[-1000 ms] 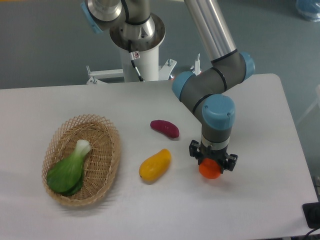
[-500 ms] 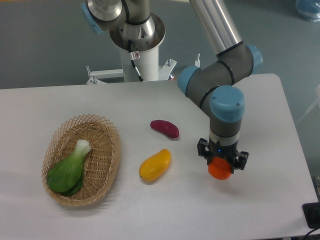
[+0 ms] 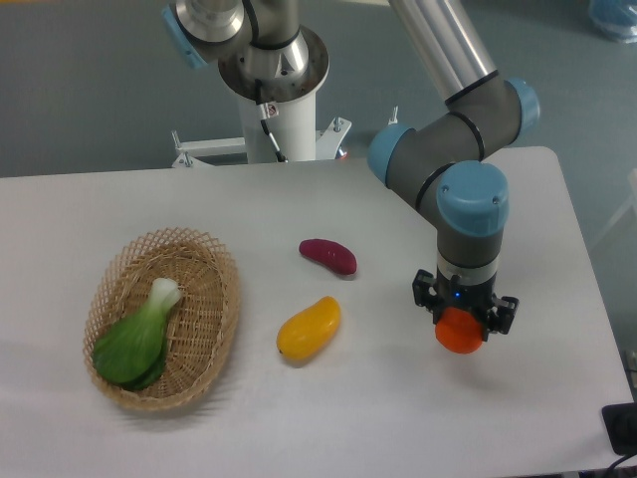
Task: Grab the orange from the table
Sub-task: 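Lift the held orange up off the table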
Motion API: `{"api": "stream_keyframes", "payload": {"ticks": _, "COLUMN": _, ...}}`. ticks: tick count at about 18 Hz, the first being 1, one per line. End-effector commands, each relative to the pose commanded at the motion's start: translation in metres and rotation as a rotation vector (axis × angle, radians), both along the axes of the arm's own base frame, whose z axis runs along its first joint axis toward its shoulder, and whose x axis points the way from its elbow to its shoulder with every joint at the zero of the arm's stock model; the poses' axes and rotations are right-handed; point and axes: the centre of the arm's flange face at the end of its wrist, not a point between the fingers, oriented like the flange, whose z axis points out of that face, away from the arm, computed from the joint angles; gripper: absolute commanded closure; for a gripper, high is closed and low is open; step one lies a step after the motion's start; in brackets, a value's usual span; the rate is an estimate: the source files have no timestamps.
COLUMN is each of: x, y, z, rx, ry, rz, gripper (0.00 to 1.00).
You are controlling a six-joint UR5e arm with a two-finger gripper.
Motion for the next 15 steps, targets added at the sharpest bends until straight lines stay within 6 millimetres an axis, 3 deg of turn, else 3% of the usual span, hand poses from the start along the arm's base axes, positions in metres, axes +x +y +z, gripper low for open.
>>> {"api": "stream_keyframes", "payload": {"ticks": 11, "x": -0.012, "y": 0.003, "z": 0.032, "rx": -0.032, "ry": -0.028, "rz": -0.058, "gripper": 0.28}}
{"api": "stream_keyframes", "payload": {"ticks": 15, "x": -0.011, "y": 0.004, "z": 0.032, "rx": -0.035, "ry": -0.031, "rz": -0.06, "gripper": 0.28}}
